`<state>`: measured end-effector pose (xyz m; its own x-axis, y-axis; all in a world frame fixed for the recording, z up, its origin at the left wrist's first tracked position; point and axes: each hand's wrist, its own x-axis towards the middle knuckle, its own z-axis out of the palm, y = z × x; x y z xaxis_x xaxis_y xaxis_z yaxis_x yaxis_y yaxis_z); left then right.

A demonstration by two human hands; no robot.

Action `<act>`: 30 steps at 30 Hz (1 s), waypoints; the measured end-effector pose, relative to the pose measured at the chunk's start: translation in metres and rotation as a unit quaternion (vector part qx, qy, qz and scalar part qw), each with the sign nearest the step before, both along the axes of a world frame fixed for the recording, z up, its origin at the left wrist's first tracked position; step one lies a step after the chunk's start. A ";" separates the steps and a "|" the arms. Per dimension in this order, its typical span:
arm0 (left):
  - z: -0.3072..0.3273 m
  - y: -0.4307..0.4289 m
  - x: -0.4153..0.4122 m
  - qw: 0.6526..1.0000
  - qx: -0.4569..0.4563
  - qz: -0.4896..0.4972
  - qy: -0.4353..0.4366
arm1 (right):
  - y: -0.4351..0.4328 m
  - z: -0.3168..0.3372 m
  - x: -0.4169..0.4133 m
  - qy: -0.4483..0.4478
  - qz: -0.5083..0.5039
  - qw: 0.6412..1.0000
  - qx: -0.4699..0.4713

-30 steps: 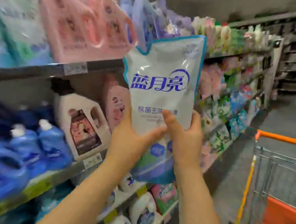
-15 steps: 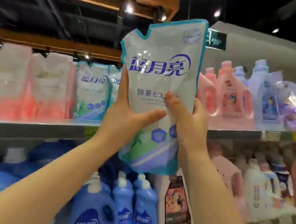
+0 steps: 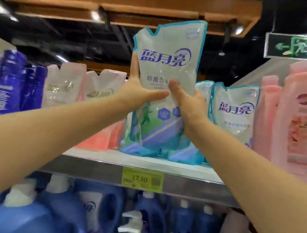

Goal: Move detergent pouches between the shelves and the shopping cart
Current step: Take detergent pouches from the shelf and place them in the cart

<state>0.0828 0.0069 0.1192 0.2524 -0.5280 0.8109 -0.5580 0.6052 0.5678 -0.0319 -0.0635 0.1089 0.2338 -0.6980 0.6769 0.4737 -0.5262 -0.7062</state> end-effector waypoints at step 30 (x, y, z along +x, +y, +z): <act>-0.046 -0.010 0.098 0.945 0.316 0.082 0.028 | -0.044 -0.048 0.058 0.410 -0.022 0.911 0.025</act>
<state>0.1811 -0.0032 0.0728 0.4070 -0.8521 0.3292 -0.5730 0.0425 0.8184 0.0259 -0.1073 0.0607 0.6186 -0.7435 0.2541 -0.2446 -0.4896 -0.8370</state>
